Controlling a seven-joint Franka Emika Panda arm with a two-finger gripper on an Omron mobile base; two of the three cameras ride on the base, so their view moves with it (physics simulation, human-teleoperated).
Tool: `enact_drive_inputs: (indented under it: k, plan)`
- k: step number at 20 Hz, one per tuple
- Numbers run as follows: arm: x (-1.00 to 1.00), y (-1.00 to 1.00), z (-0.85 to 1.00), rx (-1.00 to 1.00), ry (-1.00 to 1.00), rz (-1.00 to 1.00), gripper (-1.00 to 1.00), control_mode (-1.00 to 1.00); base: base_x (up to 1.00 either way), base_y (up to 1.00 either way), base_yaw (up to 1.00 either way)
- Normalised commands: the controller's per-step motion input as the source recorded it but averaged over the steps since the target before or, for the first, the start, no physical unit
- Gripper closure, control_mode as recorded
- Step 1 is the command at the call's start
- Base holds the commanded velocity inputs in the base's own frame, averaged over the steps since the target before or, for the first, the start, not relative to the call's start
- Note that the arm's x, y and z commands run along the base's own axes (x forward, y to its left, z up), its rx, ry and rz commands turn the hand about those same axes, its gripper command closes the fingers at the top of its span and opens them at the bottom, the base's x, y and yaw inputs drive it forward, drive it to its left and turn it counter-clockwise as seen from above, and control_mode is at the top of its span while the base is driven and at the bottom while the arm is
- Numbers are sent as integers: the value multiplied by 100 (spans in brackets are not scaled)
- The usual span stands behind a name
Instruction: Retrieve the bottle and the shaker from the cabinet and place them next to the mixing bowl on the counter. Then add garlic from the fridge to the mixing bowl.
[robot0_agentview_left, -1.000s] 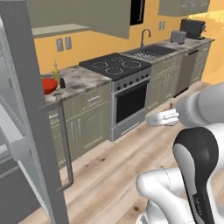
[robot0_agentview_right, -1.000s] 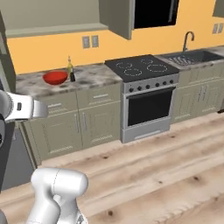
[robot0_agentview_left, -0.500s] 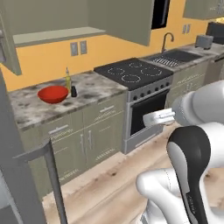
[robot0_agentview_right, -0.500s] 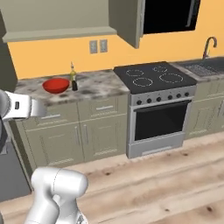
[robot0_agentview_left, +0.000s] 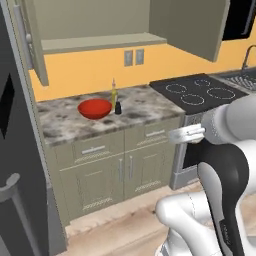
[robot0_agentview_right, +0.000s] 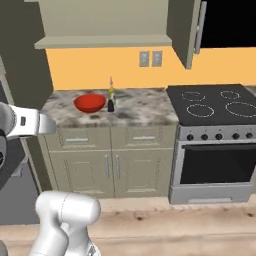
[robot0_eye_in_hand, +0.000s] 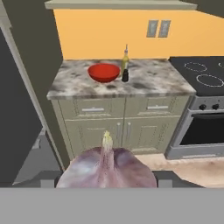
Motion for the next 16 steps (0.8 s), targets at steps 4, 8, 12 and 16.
enact_drive_inputs:
  k: [4,8,12,16]
  plan:
    - [0,0,0,0,0,0,100,100,95,-8,24]
    - [0,0,0,0,0,0,100,100,74,-58,29]
    - [0,0,0,0,0,0,100,100,50,-19,24]
    - [0,0,0,0,0,0,100,100,45,-1,12]
